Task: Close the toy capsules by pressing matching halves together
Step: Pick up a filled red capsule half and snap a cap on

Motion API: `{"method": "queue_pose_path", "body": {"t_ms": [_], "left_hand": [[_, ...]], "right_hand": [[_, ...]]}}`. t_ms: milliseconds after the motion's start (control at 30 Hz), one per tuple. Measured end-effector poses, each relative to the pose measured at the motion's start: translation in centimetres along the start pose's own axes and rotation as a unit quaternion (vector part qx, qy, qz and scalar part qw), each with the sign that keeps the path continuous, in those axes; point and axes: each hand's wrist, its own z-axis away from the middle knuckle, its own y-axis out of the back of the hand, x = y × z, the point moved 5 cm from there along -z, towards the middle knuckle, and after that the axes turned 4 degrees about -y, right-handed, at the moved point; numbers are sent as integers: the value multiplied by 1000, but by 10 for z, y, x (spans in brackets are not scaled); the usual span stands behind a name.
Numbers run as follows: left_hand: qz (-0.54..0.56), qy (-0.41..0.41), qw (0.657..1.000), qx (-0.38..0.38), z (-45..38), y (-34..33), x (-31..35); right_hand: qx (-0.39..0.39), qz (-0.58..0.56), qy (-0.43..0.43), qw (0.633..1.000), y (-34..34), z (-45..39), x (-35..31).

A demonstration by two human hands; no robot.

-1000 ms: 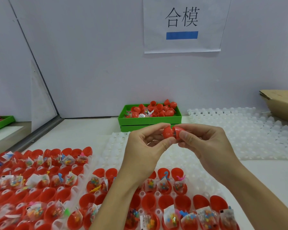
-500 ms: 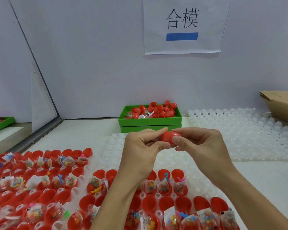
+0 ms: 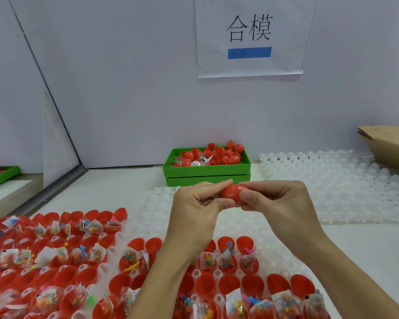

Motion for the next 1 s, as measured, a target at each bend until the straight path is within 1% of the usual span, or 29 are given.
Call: {"method": "queue_pose_path", "body": {"t_ms": [267,600,833,933,1000], "left_hand": [[-34,-6,999,5,0,0,1],[-95,-62,993,17,3,-6,10],[-140,-81,986,30,4,-6,12],[-144,-76,986,29,4,-7,12],[-125,-57,990,25,4,-8,11]], "right_hand": [[-10,-2,11,1000,-3,1,-3],[1,-9,22,1000,-3,3,-3],[15,3,38,999,-8,5,-4],[14,19,45,999,-8,5,-4],[11,14,40,999,-8,5,-4]]}}
